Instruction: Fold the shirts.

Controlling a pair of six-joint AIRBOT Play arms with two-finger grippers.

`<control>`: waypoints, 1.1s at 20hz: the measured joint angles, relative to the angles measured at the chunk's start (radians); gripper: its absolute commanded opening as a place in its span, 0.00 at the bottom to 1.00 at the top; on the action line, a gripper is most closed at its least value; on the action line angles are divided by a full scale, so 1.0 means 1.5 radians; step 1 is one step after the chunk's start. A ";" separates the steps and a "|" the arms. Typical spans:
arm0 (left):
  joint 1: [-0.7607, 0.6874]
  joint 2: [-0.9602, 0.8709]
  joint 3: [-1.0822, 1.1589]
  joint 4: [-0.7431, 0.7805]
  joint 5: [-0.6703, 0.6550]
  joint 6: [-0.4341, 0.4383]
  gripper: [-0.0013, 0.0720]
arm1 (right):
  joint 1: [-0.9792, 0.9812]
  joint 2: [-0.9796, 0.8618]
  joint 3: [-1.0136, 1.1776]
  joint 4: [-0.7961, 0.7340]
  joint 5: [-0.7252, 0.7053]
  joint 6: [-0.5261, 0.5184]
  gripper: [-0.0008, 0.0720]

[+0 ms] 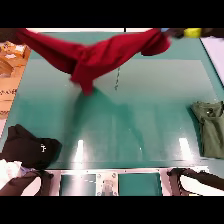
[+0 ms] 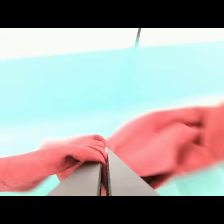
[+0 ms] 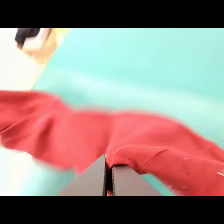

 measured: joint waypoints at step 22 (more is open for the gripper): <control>0.000 0.085 -0.663 -0.236 0.149 0.076 0.05 | -0.053 -0.042 -0.510 -0.063 -0.216 -0.001 0.32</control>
